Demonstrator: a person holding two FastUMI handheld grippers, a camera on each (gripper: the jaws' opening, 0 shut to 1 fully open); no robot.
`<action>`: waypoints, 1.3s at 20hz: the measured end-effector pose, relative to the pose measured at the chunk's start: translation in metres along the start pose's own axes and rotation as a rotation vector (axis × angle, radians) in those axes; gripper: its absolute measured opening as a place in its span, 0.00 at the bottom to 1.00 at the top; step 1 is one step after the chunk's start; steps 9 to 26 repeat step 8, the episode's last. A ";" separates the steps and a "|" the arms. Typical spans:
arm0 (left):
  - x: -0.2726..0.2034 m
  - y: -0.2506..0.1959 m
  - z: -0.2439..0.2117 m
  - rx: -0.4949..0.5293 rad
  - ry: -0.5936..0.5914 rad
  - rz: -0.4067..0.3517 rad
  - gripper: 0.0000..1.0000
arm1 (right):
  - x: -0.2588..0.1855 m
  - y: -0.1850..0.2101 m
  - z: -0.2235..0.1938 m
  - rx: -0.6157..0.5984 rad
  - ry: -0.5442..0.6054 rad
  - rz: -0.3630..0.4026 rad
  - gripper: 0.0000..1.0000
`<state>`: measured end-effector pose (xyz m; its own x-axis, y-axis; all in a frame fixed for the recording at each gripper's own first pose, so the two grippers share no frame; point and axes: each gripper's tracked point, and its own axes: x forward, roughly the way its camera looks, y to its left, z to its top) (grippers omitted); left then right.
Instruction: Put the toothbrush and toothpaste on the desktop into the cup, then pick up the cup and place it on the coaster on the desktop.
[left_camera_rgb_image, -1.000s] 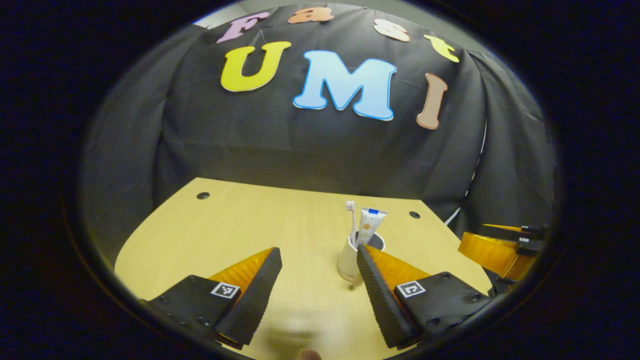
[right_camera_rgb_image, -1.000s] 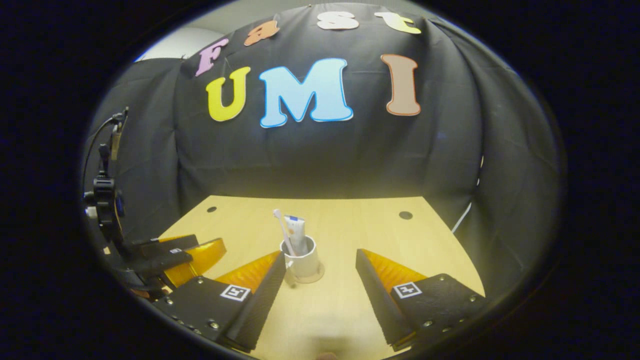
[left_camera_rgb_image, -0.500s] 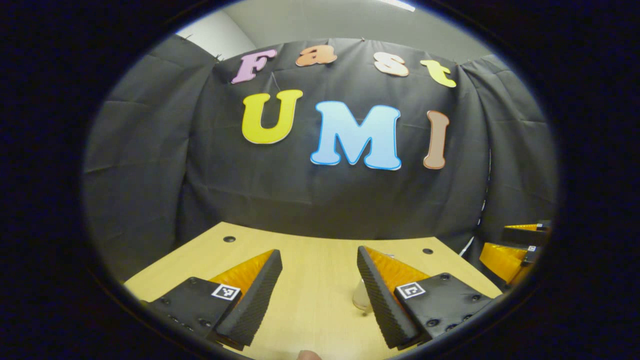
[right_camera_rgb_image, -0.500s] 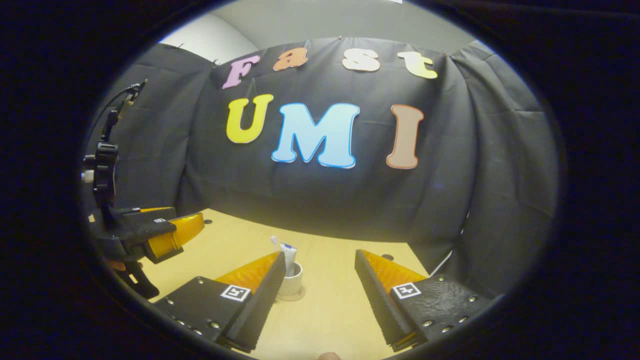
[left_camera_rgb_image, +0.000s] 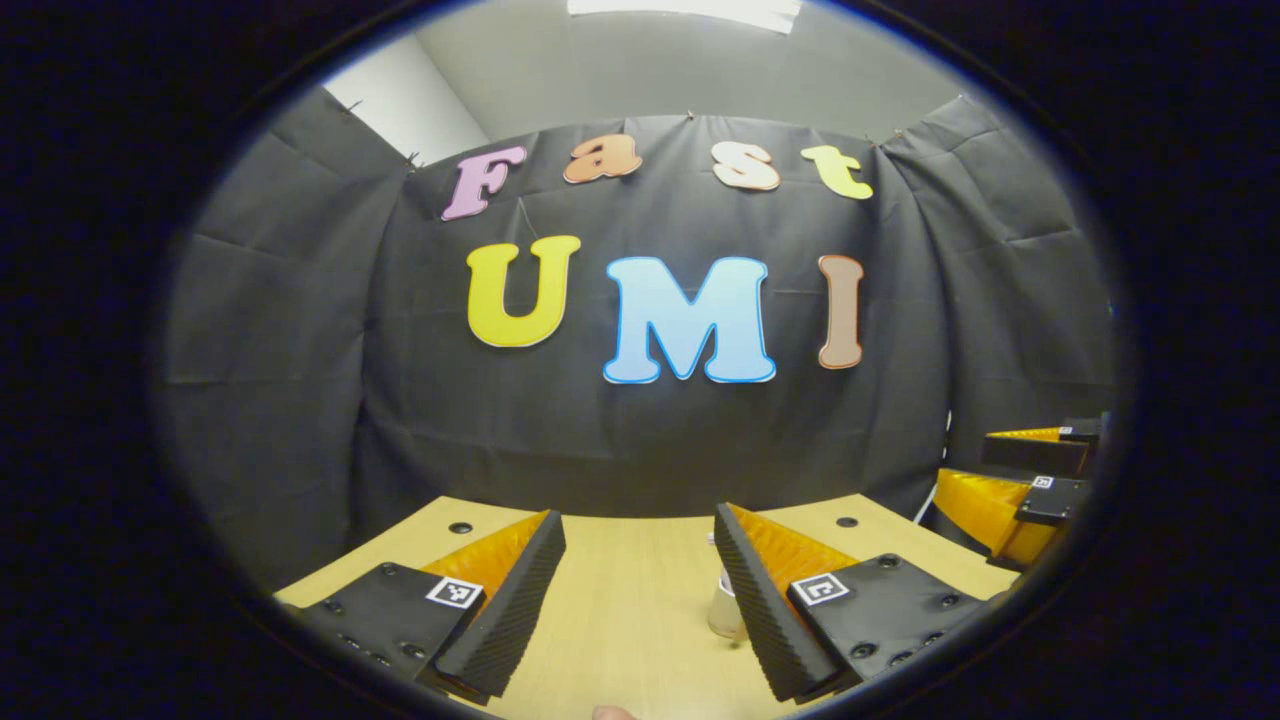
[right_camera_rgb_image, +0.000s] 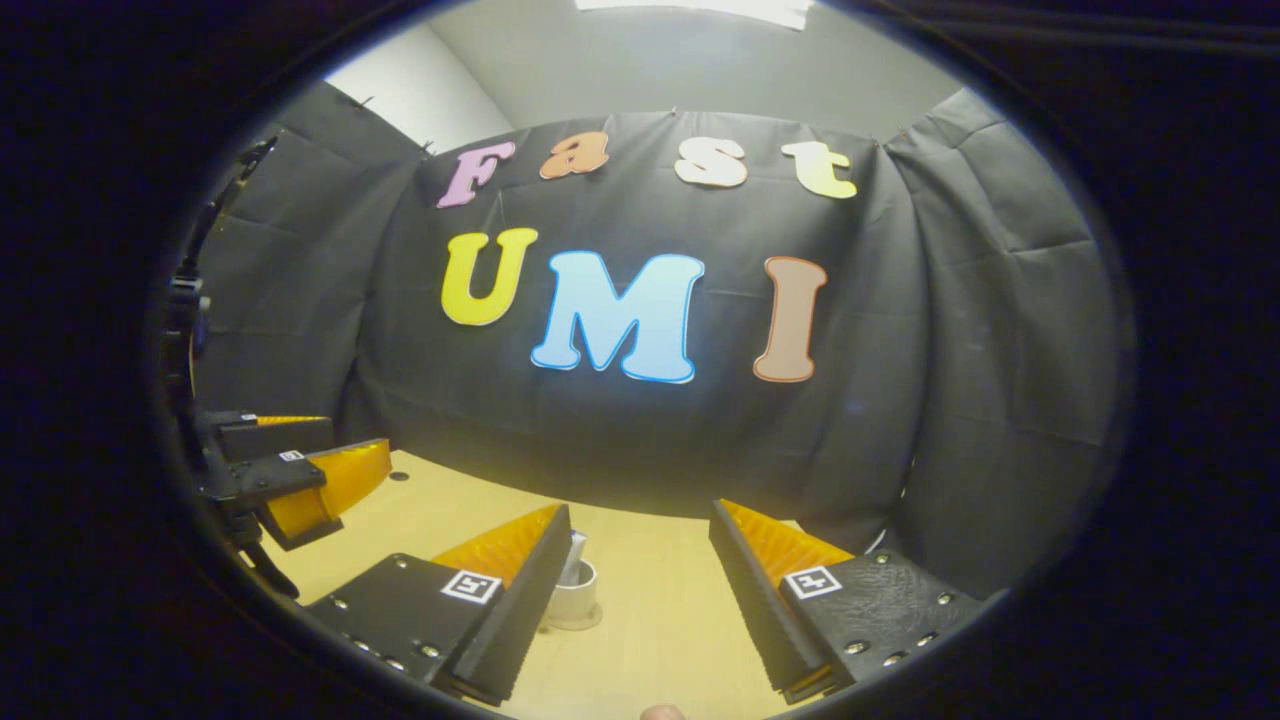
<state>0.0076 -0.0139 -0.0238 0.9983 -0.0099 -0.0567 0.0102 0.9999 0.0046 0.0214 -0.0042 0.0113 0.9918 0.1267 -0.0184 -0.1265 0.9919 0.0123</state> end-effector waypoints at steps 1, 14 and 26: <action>-0.001 0.000 0.002 0.002 -0.008 -0.011 0.94 | 0.000 0.001 0.000 0.008 -0.003 -0.005 0.88; 0.002 0.004 -0.002 0.030 -0.012 -0.058 0.94 | -0.006 0.009 -0.005 0.000 0.017 -0.045 0.88; 0.002 0.004 -0.002 0.030 -0.012 -0.058 0.94 | -0.006 0.009 -0.005 0.000 0.017 -0.045 0.88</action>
